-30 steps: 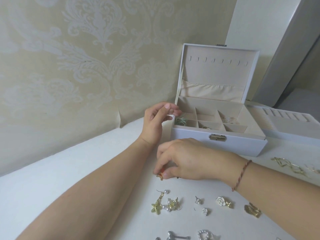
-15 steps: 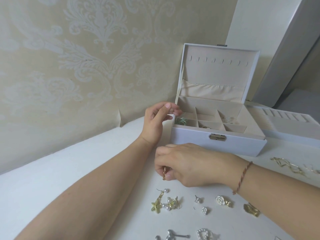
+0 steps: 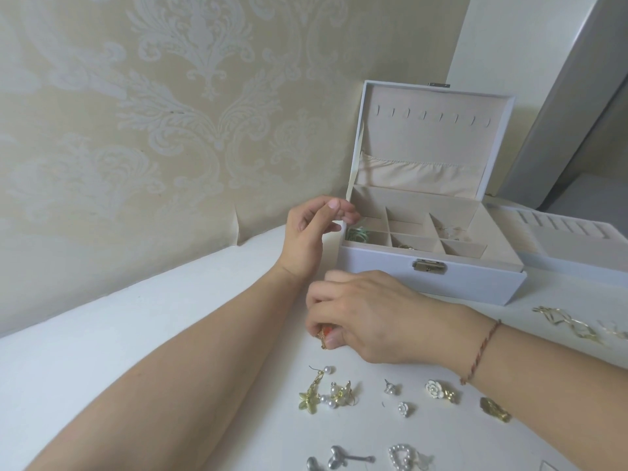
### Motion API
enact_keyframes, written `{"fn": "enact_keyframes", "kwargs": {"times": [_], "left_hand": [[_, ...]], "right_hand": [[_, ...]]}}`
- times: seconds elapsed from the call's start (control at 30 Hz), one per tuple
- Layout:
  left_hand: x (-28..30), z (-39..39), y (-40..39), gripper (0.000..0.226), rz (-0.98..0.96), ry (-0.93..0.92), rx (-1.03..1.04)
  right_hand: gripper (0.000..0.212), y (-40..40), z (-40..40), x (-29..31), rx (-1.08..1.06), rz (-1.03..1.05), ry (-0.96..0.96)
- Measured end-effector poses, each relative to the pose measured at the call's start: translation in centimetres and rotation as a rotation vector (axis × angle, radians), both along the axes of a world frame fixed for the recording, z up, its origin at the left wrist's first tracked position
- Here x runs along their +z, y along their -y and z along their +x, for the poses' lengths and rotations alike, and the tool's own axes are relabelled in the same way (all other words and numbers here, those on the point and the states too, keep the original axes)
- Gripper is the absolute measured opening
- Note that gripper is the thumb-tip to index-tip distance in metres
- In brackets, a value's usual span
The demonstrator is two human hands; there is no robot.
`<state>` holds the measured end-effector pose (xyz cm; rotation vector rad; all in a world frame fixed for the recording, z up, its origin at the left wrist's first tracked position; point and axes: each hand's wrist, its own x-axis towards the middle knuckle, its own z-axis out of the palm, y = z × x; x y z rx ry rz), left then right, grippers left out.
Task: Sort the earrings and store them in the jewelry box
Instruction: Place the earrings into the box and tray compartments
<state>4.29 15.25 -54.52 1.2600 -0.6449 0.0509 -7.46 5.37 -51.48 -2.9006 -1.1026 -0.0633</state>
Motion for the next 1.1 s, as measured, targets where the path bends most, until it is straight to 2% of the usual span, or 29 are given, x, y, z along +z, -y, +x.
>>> {"fn": "enact_keyframes", "kwargs": {"times": [0.3,0.4,0.5,0.6,0.73,0.87,1.1], "left_hand": [[0.3,-0.2,-0.2,0.04,0.016,-0.009,0.002],[0.3,0.0,-0.2,0.036,-0.006,-0.024,-0.026],[0.1,0.5,-0.2,0.037,-0.056,-0.065,-0.059],[0.1,0.8,-0.2,0.042,-0.112,-0.142,-0.095],[0.5,1.3,-0.6,0.044,-0.178,-0.277,-0.133],[0.6,1.7,-1.0,0.049,-0.247,-0.335,-0.103],[0.5,1.9,-0.9,0.048,-0.213,-0.345,-0.074]], "right_hand": [[0.014,1.8,0.1,2.6,-0.178,0.367,-0.374],[0.017,3.7,0.5,6.2,-0.195,0.498,-0.383],[0.023,5.7,1.9,9.6,-0.233,0.574,-0.286],[0.026,7.6,4.5,11.7,-0.281,0.506,-0.094],[0.024,9.4,8.8,11.0,-0.452,0.284,0.091],[0.016,9.9,12.0,8.4,-0.557,0.112,0.1],[0.016,9.9,14.2,5.4,-0.588,0.141,0.057]]}}
